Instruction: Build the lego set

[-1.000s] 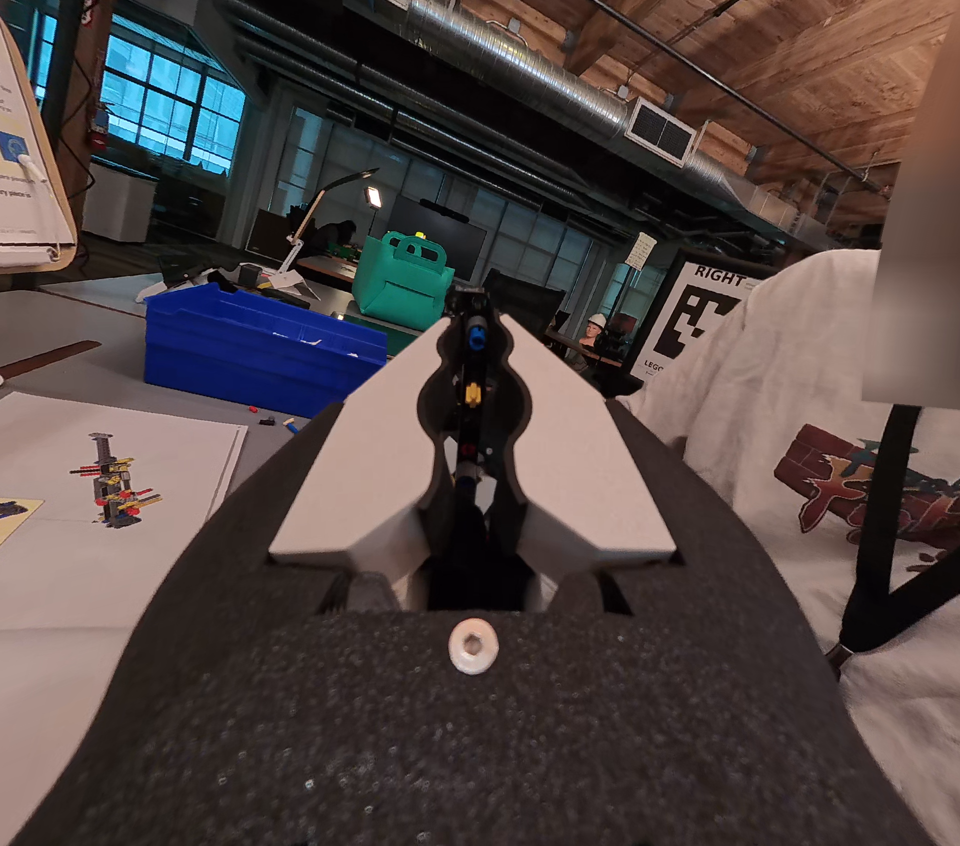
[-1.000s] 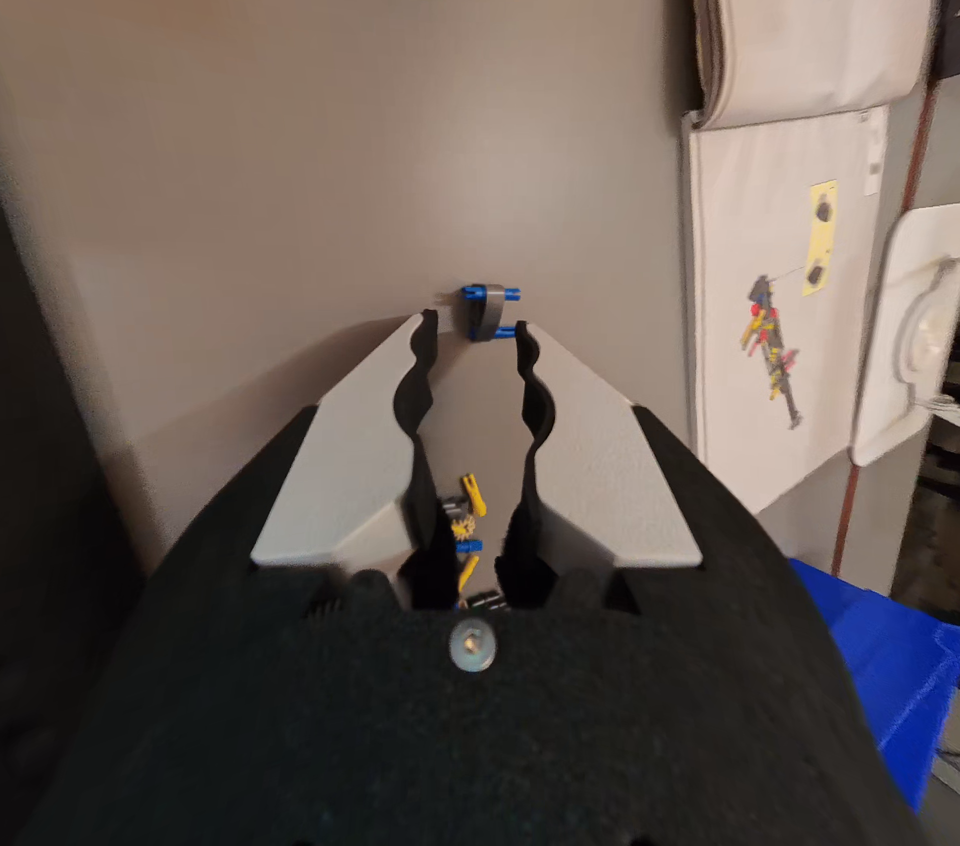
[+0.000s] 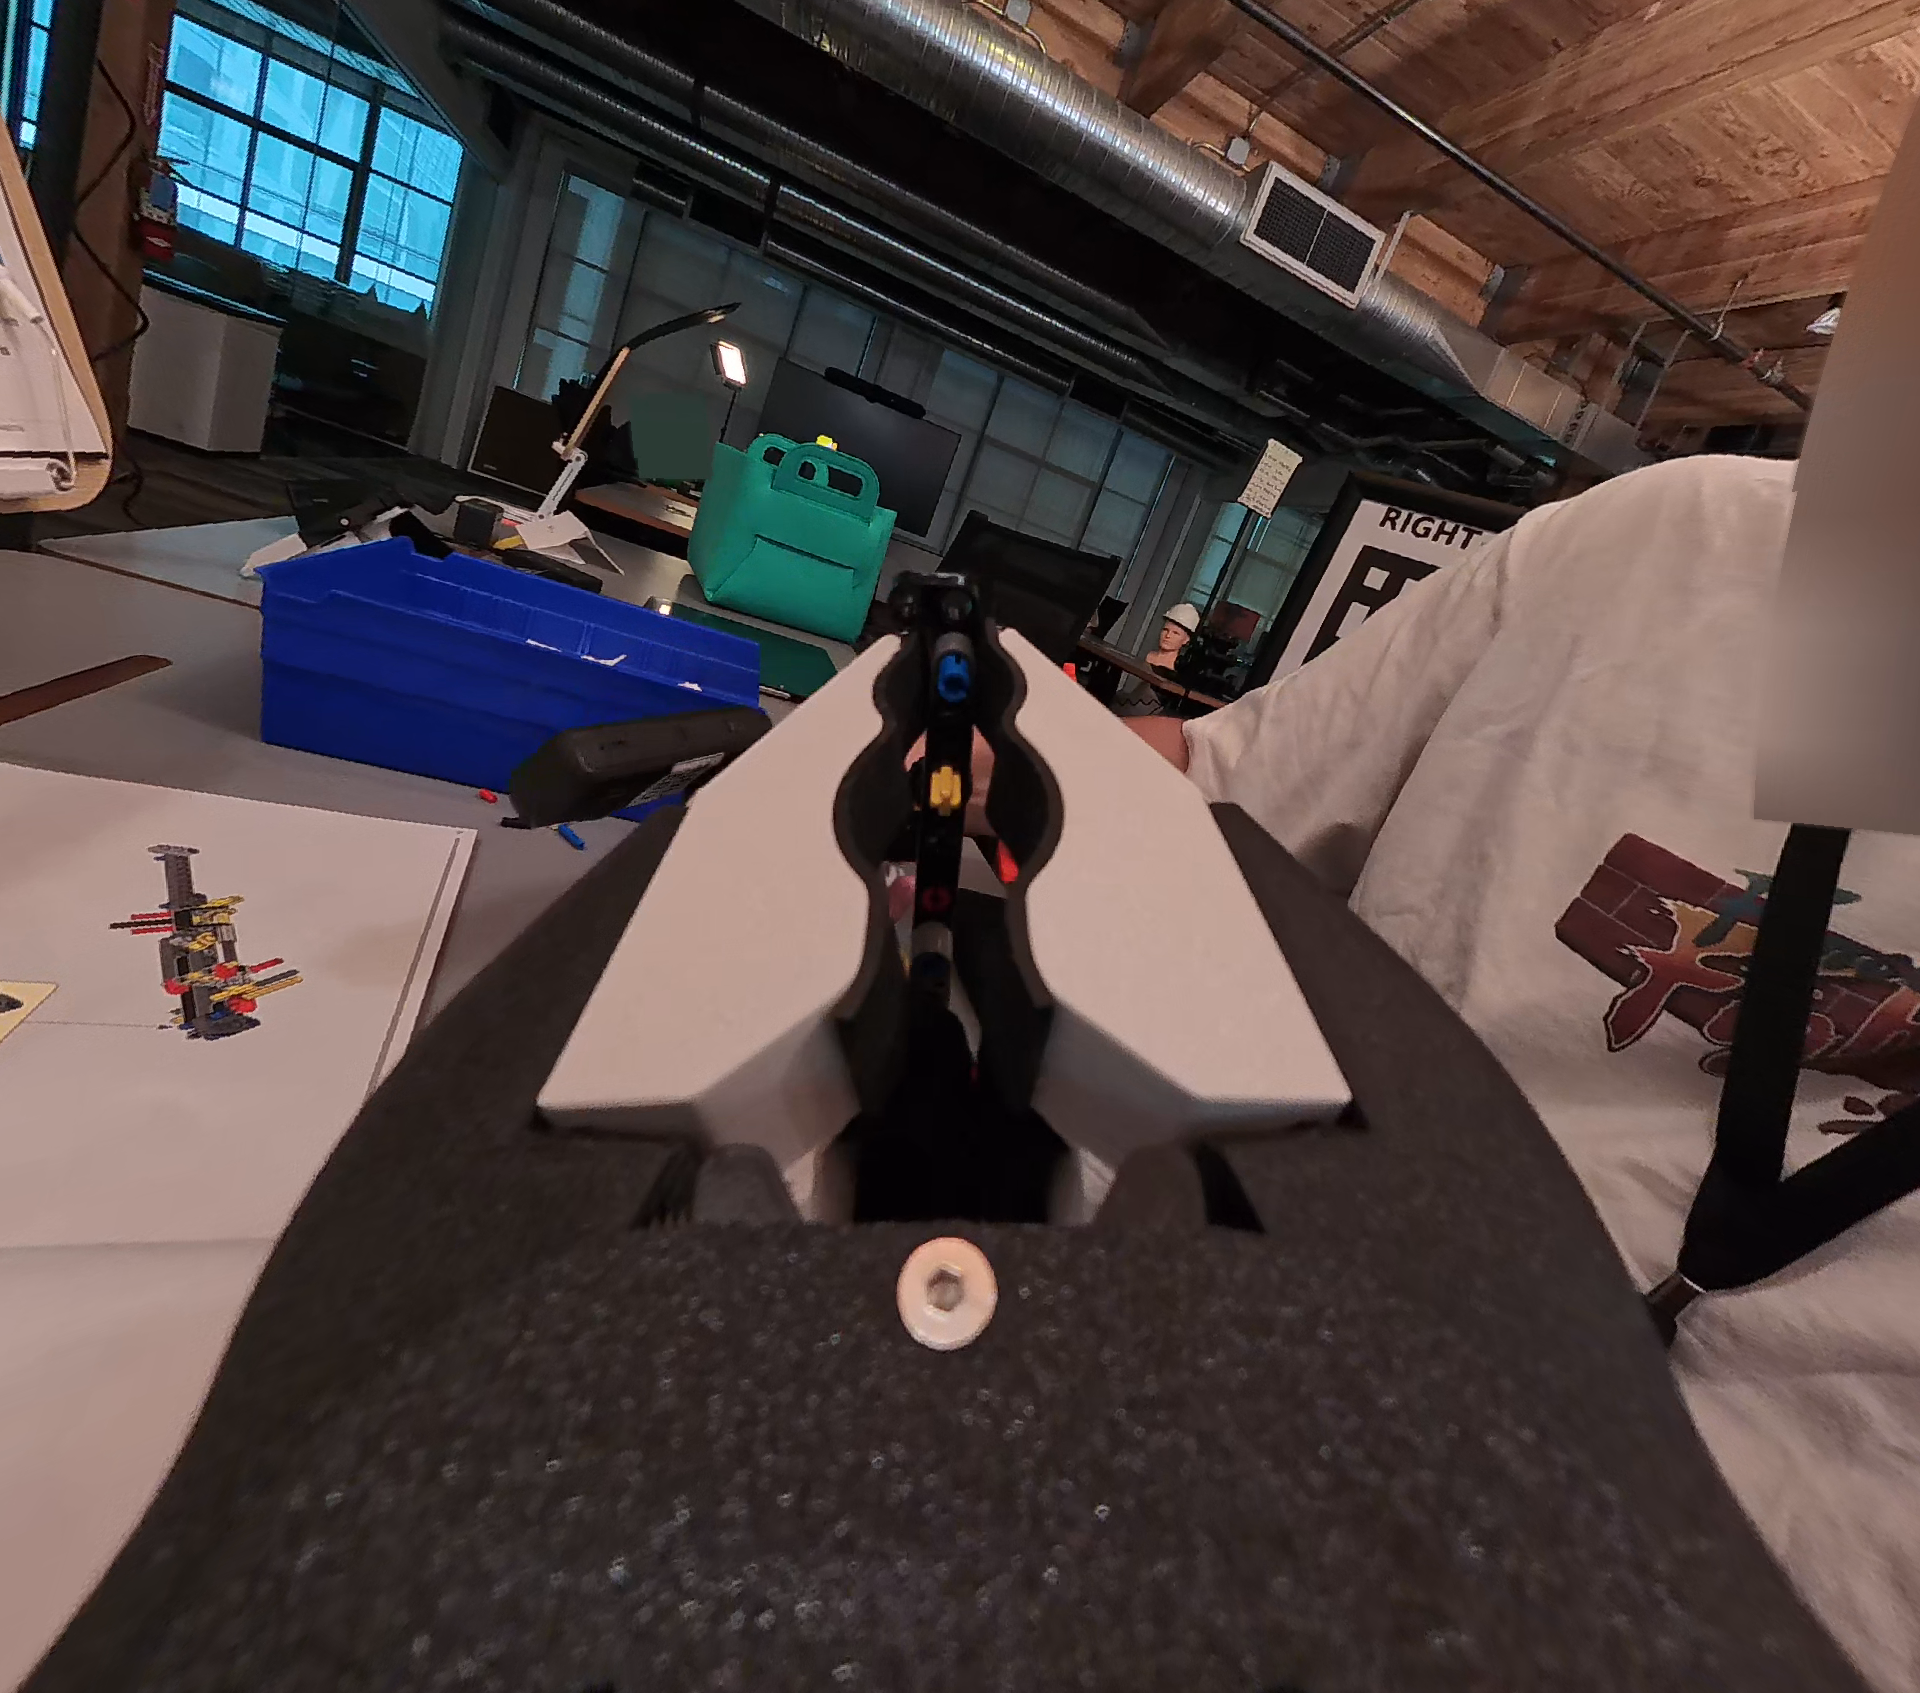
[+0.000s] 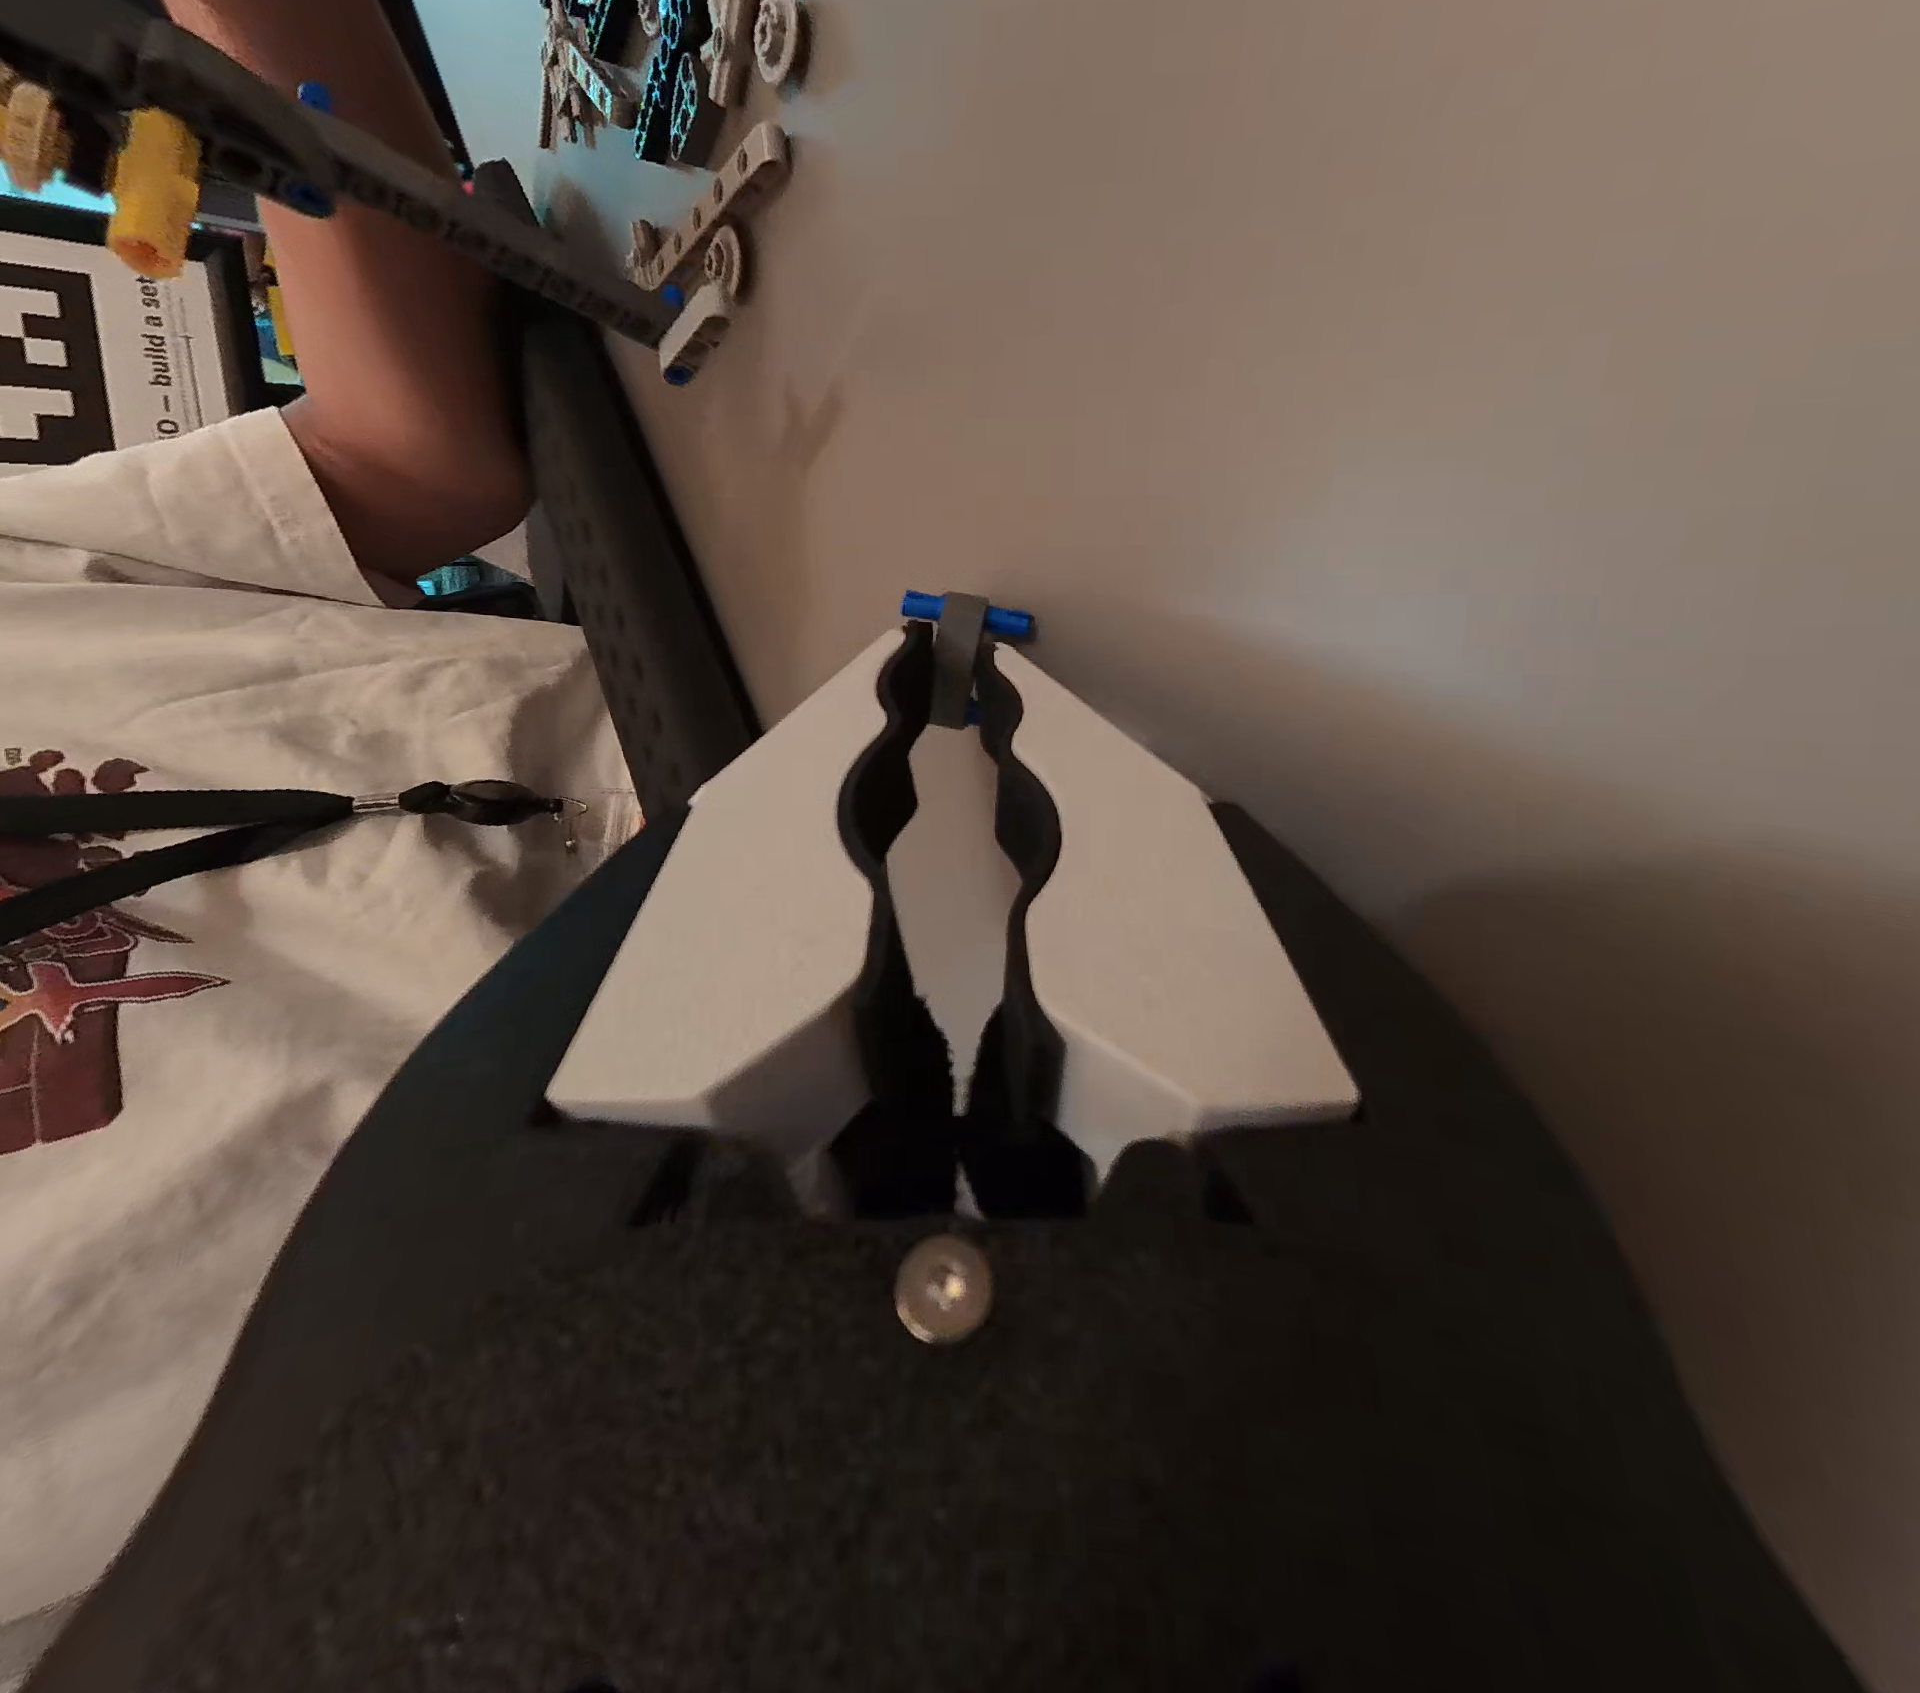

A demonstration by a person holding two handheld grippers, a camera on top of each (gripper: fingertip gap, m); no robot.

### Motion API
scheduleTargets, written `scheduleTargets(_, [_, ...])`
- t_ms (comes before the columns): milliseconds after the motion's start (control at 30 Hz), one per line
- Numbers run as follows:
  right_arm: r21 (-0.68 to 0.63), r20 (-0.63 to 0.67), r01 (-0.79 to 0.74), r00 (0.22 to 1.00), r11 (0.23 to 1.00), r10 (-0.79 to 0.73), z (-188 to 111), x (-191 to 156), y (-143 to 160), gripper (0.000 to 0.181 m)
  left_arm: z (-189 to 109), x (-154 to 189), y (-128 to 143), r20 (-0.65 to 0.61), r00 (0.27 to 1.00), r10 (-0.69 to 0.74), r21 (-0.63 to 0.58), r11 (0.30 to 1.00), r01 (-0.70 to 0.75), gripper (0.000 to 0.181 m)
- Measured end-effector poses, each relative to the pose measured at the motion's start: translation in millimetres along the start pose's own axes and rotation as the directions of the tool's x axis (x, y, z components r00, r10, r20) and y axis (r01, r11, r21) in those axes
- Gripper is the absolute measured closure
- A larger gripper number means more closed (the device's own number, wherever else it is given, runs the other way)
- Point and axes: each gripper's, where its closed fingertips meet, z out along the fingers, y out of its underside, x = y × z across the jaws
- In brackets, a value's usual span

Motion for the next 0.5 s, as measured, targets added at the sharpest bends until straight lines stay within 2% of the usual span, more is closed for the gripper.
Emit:
scheduleTargets(133, [-0.021,0.048,-0.006,0.999,1.000,0.007,-1.0,0.0,1.1,0.174,1.1,0.3,1.2,-0.002,1.000,0.000,-0.005,1.000,0.000,0.175])
scheduleTargets(367, [0.029,0.006,0.085,0.996,0.996,-0.085,-12.9,2.9,-10.5,0.164,1.4,-0.9,2.6,0.000,1.000,-0.003,-0.010,1.000,0.003,0.175])
scheduleTargets(433, [0.049,-0.075,0.193,0.979,0.980,-0.189,-20.0,2.5,-16.1,0.163,1.6,-1.0,2.9,0.000,1.000,-0.004,-0.010,1.000,0.004,0.175])
scheduleTargets(500, [0.019,-0.267,0.405,0.883,0.914,-0.386,-26.8,4.2,-21.6,0.156,1.8,-1.4,3.4,0.003,1.000,-0.002,-0.013,1.000,0.002,0.175])
